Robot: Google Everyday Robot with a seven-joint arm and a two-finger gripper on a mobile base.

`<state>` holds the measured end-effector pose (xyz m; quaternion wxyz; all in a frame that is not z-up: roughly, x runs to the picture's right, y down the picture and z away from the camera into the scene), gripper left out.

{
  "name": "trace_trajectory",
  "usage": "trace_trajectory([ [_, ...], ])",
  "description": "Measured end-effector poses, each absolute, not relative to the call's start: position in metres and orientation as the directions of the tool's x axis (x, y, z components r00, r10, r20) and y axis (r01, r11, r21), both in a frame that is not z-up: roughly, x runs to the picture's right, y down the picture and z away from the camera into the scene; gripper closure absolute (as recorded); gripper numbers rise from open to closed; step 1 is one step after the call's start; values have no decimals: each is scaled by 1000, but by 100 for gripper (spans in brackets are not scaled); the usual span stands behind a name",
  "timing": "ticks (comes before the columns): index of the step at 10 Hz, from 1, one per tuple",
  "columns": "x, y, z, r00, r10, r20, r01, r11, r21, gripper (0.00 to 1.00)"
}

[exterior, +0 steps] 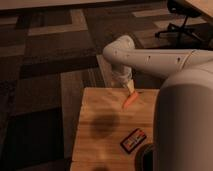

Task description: Place the pepper on the white sponge

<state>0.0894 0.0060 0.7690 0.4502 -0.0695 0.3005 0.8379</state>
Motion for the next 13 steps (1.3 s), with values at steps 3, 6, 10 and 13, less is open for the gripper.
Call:
trace_trajectory([
  [3, 89, 6, 769, -585, 713, -387, -796, -414, 441, 35],
  [6, 89, 6, 769, -585, 713, -387, -796, -414, 441, 35],
  [10, 119, 35, 827, -649, 634, -421, -752, -449, 482, 35],
  [13, 136, 53, 856, -688, 582, -433, -719, -467, 514, 35],
])
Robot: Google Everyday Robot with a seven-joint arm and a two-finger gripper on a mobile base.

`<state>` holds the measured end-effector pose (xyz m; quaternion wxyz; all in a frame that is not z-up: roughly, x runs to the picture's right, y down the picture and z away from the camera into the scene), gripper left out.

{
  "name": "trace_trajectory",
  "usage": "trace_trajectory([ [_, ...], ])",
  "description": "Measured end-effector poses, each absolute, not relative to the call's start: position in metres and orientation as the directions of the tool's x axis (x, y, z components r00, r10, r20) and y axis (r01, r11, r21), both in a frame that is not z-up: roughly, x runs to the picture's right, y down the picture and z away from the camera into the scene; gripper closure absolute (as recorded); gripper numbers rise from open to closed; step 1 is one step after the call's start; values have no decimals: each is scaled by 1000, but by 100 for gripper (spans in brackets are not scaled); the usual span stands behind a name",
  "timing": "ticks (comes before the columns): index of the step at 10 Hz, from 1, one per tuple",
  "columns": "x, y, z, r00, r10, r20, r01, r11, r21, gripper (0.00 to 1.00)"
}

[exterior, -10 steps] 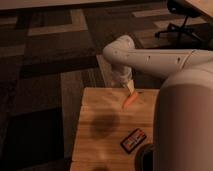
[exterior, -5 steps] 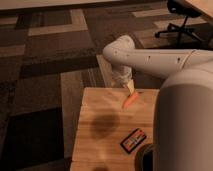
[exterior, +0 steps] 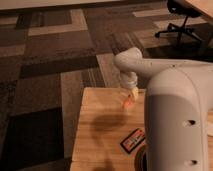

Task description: Place the pepper on the white sponge

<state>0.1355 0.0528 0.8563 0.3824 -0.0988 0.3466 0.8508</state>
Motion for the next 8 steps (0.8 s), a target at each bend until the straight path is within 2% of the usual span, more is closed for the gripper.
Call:
trace_trajectory([
  [8, 145, 51, 861, -680, 605, -413, -722, -458, 518, 35],
])
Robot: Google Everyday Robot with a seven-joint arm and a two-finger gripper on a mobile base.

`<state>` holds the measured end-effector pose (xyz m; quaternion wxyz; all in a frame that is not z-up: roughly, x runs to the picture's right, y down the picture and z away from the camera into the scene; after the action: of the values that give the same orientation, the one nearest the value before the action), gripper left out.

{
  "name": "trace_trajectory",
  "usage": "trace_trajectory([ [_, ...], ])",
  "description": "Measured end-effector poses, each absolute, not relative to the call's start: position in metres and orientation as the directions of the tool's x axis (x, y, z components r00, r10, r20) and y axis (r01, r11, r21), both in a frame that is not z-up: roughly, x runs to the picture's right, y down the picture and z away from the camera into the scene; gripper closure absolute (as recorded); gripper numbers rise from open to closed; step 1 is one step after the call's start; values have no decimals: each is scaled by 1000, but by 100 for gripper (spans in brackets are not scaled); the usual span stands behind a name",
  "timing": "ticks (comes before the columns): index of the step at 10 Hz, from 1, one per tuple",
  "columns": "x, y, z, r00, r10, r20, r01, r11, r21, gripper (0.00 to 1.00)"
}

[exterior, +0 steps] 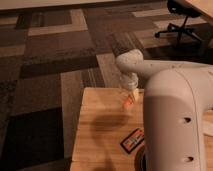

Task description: Place the pepper on the white sponge

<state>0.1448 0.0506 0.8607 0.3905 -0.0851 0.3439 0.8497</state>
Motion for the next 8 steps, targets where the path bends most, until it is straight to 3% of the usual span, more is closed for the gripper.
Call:
trace_trajectory([
  [6, 169, 62, 888, -614, 667, -423, -777, -415, 473, 36],
  [7, 169, 62, 891, -605, 672, -427, -785, -412, 463, 44],
  [8, 170, 61, 894, -597, 678, -429, -792, -410, 453, 61],
])
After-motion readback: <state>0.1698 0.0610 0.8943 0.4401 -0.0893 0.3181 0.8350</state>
